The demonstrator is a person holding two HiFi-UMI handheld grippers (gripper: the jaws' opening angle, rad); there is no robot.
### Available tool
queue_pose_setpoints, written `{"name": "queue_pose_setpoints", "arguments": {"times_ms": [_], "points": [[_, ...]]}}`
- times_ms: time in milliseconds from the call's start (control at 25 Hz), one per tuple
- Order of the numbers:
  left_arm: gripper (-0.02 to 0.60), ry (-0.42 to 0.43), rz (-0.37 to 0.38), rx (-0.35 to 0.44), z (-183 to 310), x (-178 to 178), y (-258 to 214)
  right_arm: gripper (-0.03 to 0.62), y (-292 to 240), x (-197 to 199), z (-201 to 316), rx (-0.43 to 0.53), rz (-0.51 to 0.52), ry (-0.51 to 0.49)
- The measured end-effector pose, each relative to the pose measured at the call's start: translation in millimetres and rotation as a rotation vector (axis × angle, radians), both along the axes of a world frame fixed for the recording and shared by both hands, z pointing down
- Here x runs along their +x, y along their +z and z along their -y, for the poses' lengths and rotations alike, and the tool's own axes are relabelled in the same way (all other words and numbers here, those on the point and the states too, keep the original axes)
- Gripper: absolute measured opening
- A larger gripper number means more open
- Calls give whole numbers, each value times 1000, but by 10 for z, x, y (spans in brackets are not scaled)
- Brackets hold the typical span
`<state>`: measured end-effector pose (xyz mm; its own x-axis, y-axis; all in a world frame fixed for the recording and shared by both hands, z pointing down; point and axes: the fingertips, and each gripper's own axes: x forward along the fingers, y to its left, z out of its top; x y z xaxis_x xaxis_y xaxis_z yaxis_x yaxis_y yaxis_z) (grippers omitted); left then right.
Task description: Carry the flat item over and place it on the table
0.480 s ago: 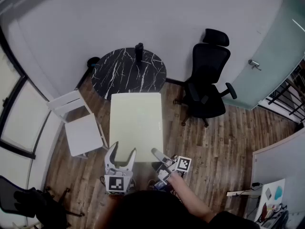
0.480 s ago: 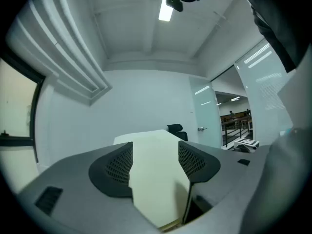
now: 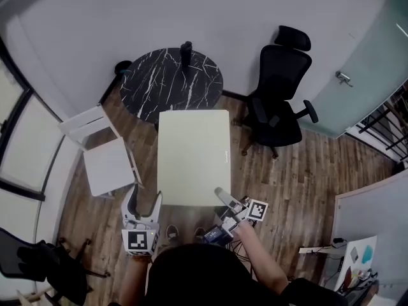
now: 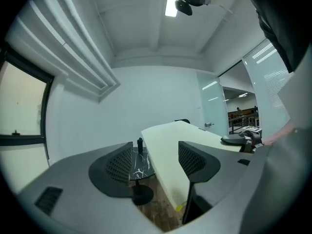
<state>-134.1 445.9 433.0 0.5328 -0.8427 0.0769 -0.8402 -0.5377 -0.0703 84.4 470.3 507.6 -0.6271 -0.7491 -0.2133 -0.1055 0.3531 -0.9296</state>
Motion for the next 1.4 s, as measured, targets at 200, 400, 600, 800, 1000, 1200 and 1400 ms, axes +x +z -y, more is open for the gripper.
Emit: {"name": "queue_pose_setpoints", "arguments": {"times_ms": [200,400,600,800,1000,1200,1400], "points": [[287,89,-6,-10,-144,539,-84,299,16,43,19,-1,3,21],[287,128,-9,-19,-188,945,-144,299,15,116,58,-2,42,29],[287,133,-26,-15,-263,1240,-166,299,89,191,-6,-16,68,22],[287,115,-12,-3,-335,1383,-187,299,116,256,-43,-22,91,12],[287,99,27,3,-417,1466,-149,299,127,313,-76,-19,111,-9],[288,89,54,19,-457,1501,-109,299,126,310,-69,-13,126,-34],[287,80,46,-1,-401,1573,-89,299,144,339,-19,-16,133,-50]]}}
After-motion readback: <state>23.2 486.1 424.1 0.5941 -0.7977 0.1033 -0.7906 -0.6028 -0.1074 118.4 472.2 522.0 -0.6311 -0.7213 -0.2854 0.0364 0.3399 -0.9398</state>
